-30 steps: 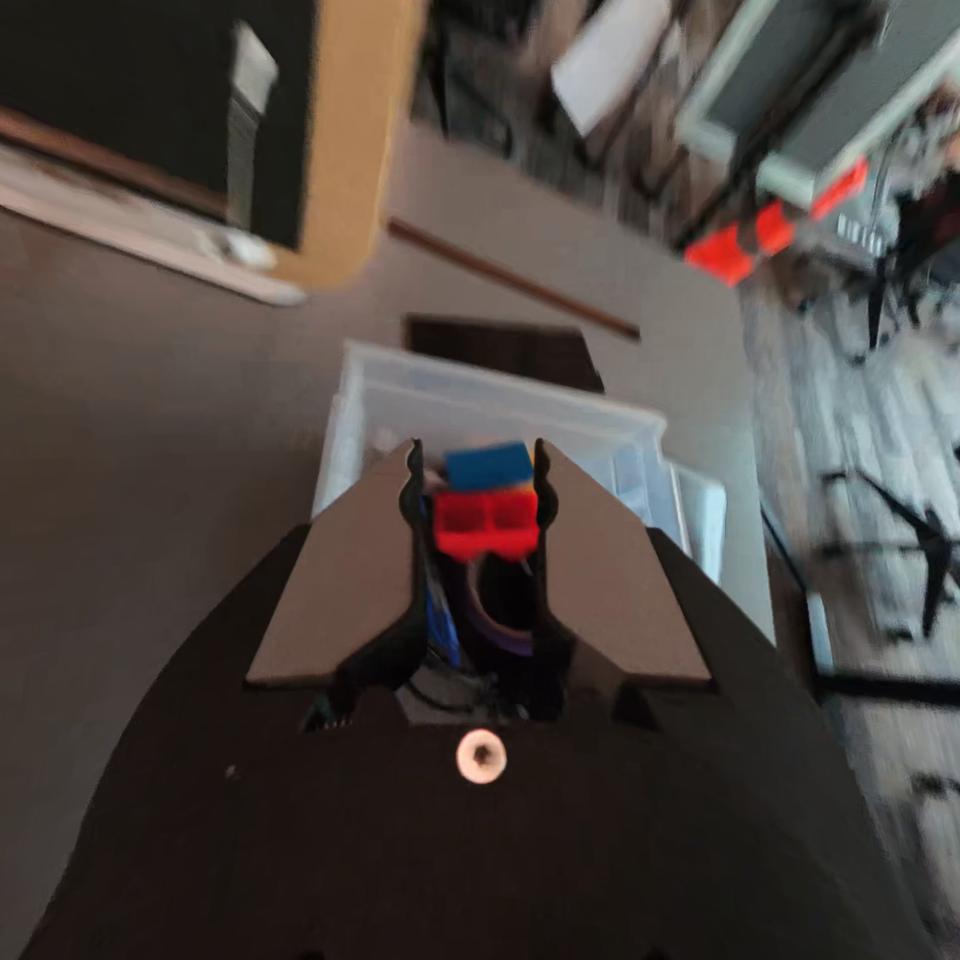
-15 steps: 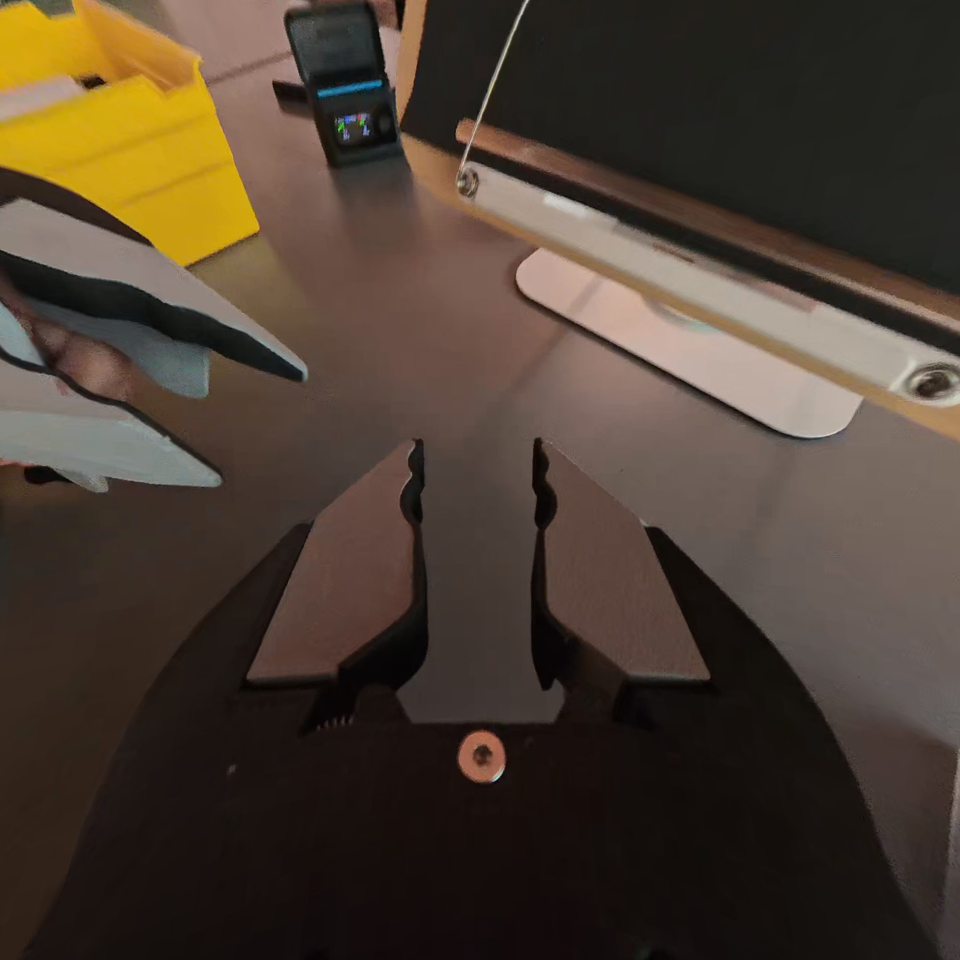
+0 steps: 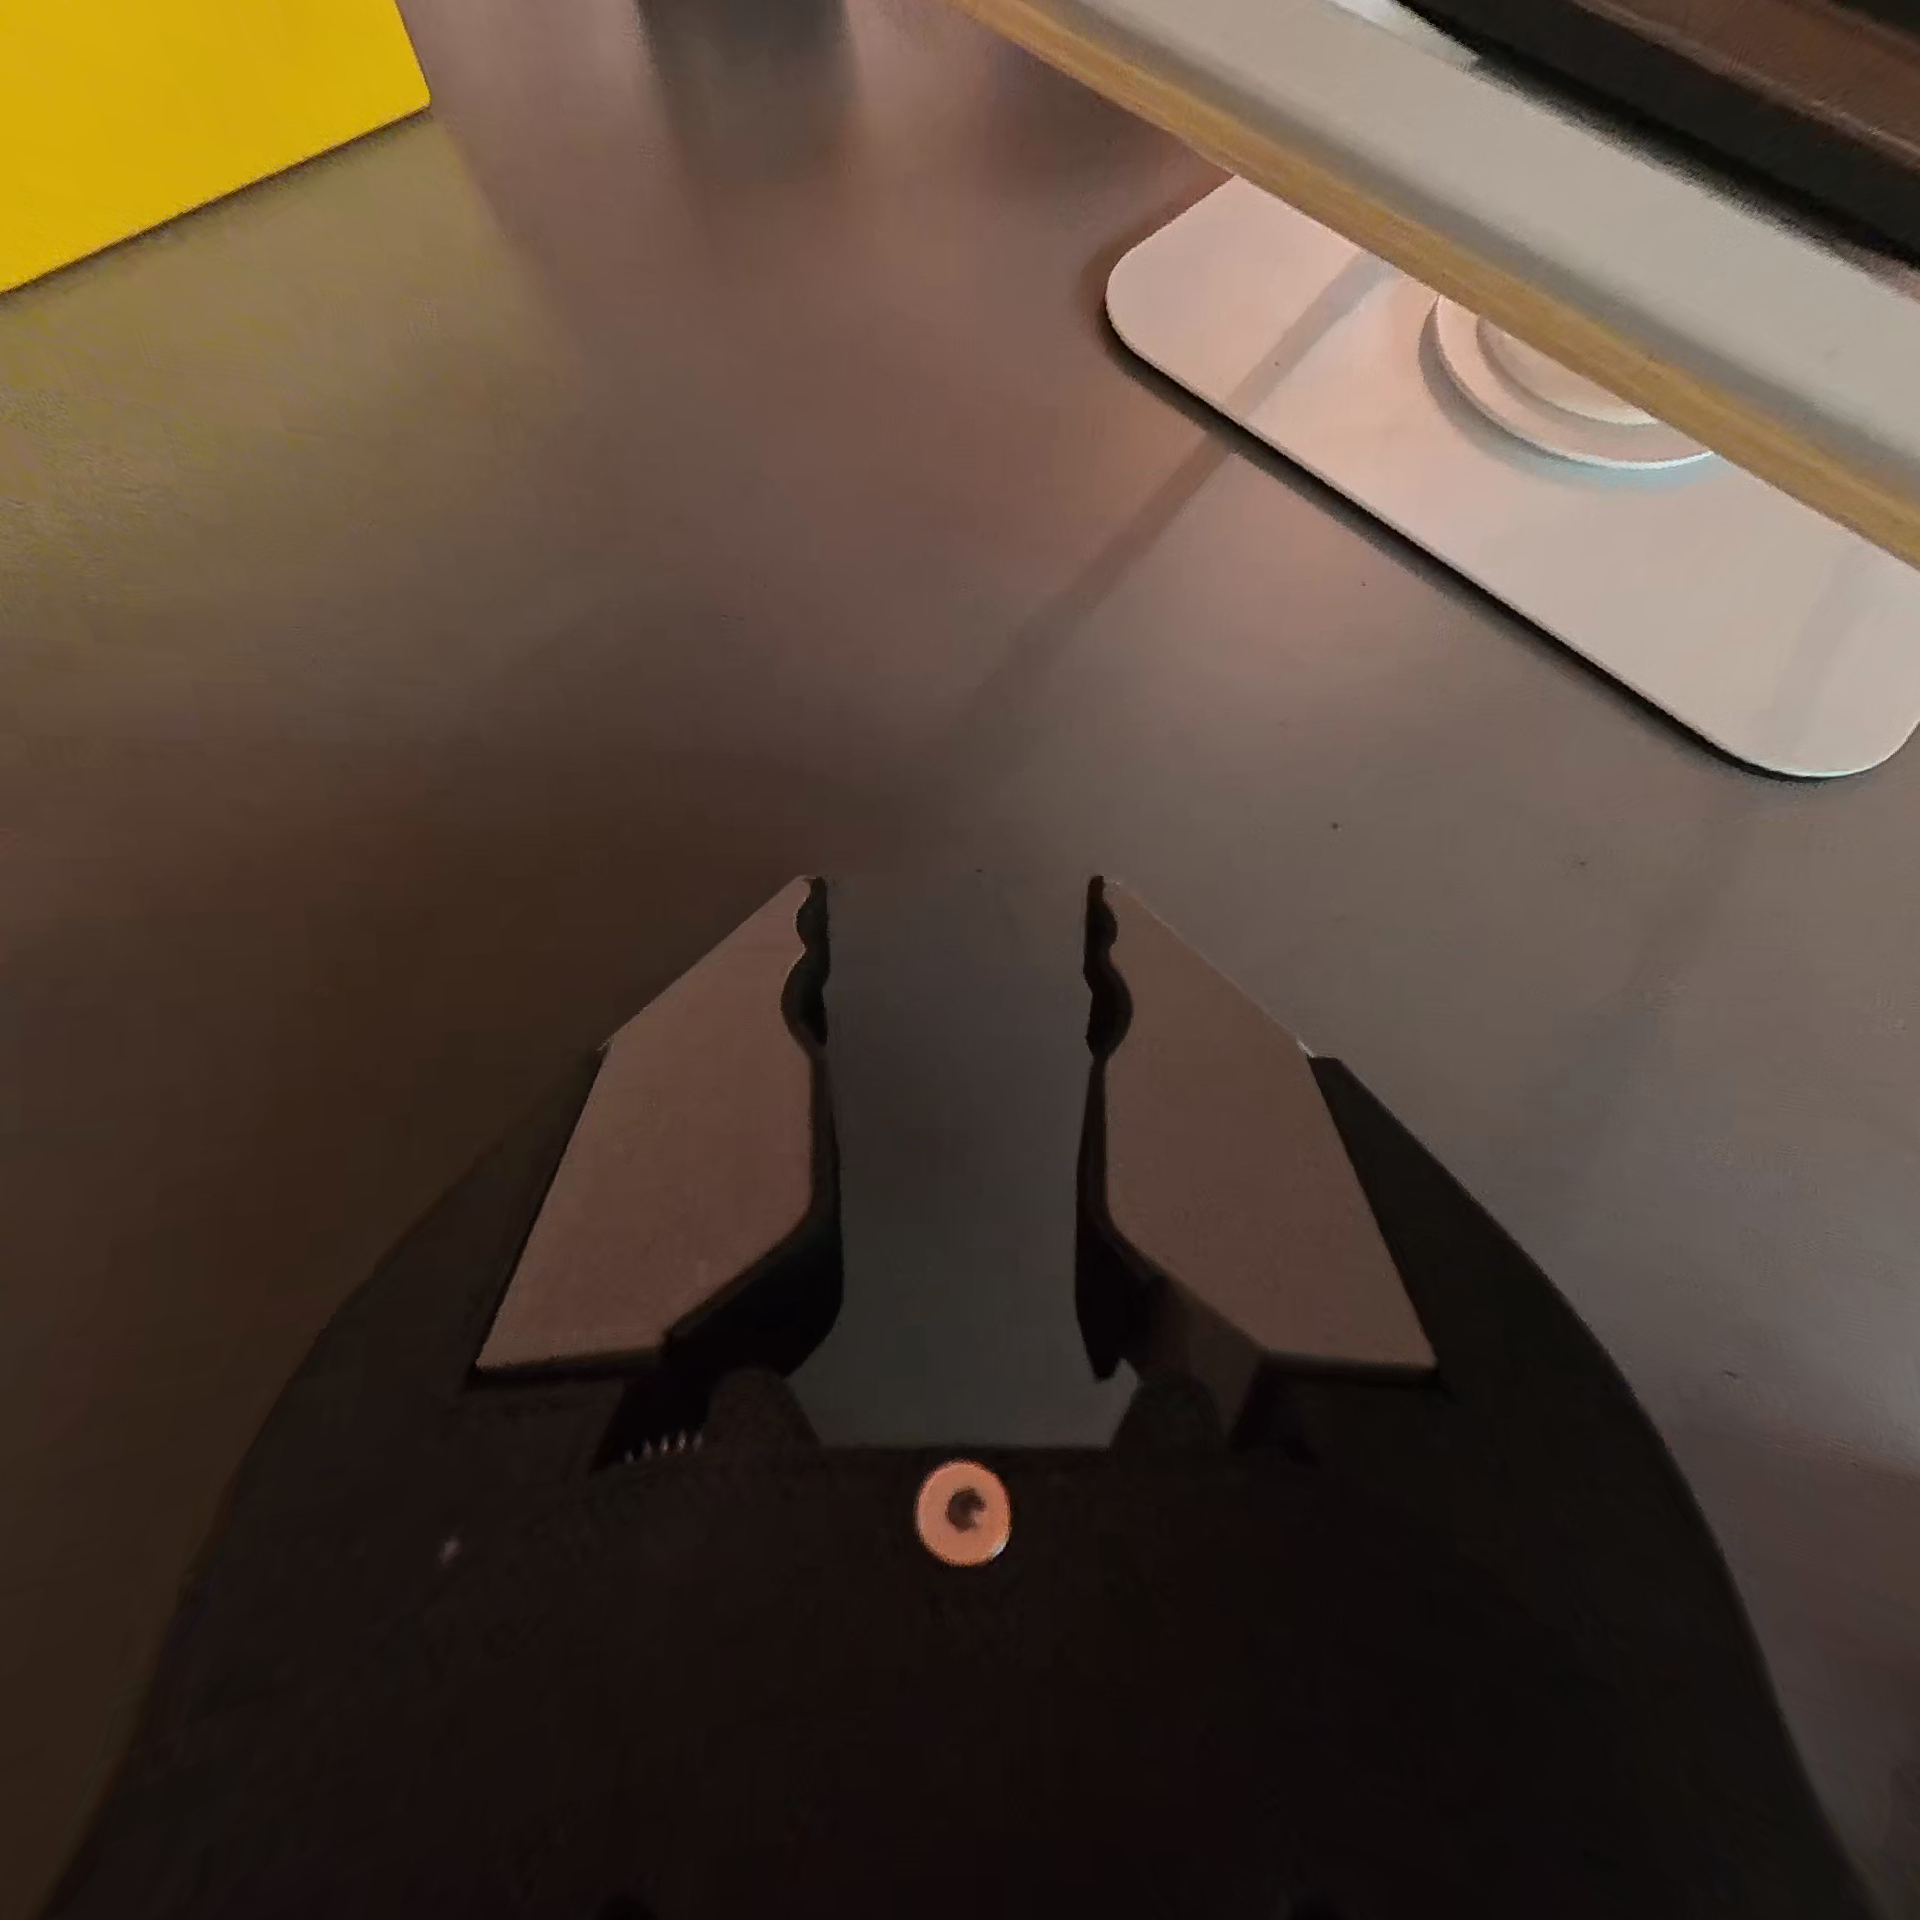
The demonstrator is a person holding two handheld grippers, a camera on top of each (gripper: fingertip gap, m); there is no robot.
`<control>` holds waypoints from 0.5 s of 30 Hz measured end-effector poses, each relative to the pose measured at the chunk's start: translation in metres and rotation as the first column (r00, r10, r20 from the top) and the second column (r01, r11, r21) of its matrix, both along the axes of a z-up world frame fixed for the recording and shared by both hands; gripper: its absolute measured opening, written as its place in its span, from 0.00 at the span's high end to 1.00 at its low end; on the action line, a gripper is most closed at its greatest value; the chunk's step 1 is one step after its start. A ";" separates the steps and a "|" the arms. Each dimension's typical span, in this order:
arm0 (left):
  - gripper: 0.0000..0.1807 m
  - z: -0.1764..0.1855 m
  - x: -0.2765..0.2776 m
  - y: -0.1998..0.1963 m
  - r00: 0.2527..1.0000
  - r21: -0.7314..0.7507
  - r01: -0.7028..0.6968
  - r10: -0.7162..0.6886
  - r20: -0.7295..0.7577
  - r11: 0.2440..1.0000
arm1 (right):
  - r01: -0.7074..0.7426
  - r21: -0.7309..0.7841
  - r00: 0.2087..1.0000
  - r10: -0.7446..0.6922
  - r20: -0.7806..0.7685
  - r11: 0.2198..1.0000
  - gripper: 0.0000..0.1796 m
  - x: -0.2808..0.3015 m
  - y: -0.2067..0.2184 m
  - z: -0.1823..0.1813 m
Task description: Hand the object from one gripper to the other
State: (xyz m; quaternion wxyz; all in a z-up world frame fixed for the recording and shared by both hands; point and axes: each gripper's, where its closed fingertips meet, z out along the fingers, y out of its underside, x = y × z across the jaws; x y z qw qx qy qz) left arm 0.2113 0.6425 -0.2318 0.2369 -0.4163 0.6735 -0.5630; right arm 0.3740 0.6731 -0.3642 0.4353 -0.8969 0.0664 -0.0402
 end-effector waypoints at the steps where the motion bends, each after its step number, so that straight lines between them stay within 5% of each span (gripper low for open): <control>1: 0.66 0.015 -0.012 0.008 1.000 -0.008 -0.015 0.015 0.006 1.000 | -0.001 -0.005 1.000 0.001 -0.009 1.000 0.72 0.000 0.001 -0.001; 5: 0.64 0.044 -0.040 0.083 0.975 0.141 -0.211 0.219 -0.038 0.967 | -0.014 -0.002 0.999 0.014 -0.029 1.000 0.70 -0.003 0.005 -0.001; 9: 0.65 0.026 -0.064 0.185 0.872 0.364 -0.392 0.468 -0.146 0.845 | -0.021 -0.023 1.000 0.021 0.001 1.000 0.70 -0.004 0.005 -0.003; 12: 0.65 -0.010 -0.094 0.233 0.785 0.465 -0.356 0.530 -0.321 0.810 | -0.021 -0.023 1.000 0.021 0.013 1.000 0.71 -0.005 0.005 -0.003; 15: 0.65 -0.048 -0.125 0.237 0.672 0.399 -0.281 0.476 -0.567 0.872 | -0.021 -0.016 1.000 0.021 0.001 1.000 0.70 -0.005 0.005 -0.002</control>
